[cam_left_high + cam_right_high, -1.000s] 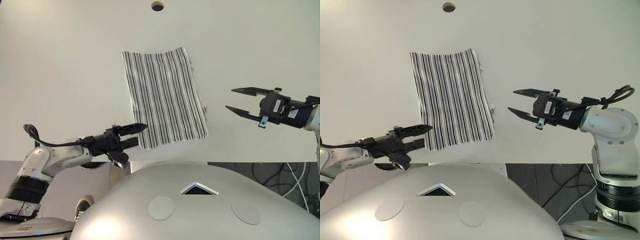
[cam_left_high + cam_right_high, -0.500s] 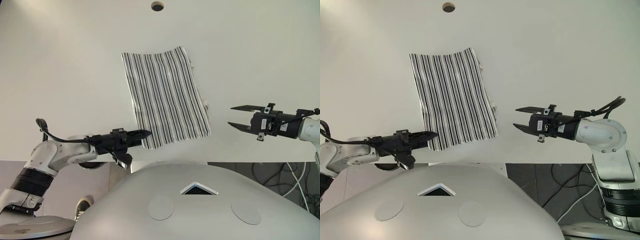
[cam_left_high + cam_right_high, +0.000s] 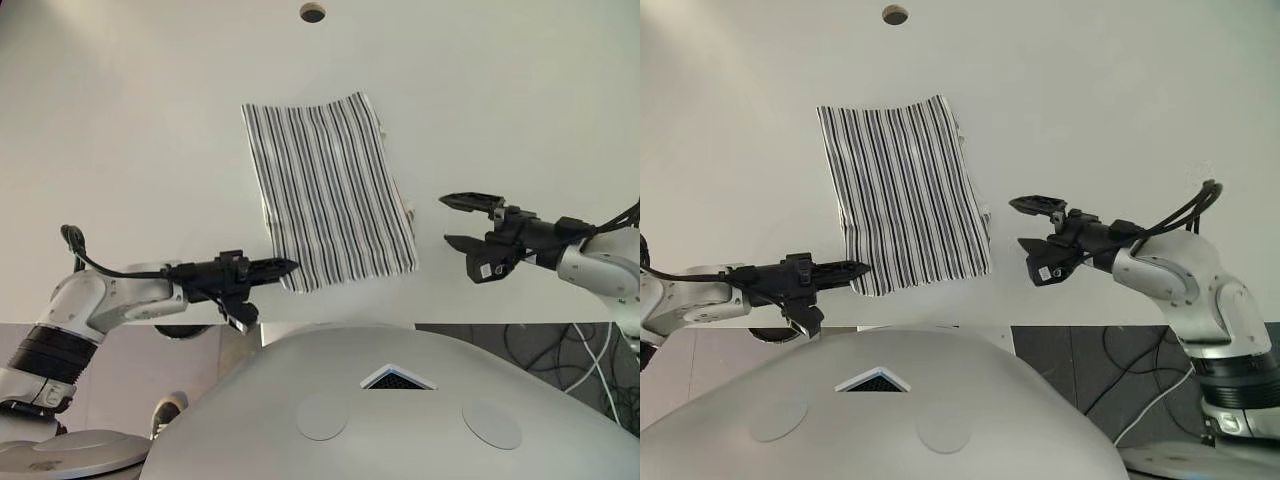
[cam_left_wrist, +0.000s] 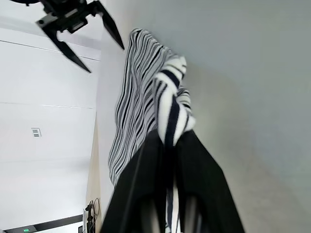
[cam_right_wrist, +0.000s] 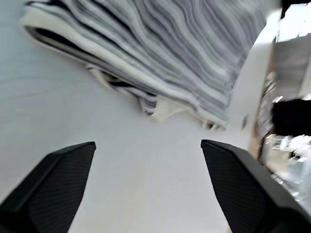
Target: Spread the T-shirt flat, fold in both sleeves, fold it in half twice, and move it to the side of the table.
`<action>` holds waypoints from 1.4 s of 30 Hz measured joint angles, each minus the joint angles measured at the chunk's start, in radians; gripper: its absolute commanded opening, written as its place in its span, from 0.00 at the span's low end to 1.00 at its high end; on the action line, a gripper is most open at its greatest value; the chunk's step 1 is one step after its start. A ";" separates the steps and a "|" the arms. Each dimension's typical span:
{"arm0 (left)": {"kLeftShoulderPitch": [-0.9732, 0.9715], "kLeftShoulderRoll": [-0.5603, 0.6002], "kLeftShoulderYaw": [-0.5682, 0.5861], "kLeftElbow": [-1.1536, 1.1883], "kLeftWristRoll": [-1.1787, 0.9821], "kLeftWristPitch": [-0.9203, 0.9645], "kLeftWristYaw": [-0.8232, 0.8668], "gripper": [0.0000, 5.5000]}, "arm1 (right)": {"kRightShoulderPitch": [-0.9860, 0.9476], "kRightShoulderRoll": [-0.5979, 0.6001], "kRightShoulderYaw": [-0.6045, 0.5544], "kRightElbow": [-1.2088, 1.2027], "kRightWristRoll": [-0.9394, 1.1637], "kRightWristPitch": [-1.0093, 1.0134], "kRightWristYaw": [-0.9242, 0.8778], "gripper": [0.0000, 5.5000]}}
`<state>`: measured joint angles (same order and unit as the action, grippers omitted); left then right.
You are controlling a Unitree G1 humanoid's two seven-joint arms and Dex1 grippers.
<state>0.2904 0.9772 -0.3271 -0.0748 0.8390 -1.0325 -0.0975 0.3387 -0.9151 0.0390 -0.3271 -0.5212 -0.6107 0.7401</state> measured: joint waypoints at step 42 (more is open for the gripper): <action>-0.039 0.056 -0.023 -0.003 0.107 0.002 0.087 0.02 | -0.330 0.106 0.455 0.333 0.019 -0.224 -0.138 0.32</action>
<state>0.2517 1.0333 -0.3505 -0.0775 0.9465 -1.0302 -0.0110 0.0084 -0.8096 0.4939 0.0054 -0.5018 -0.8343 0.6019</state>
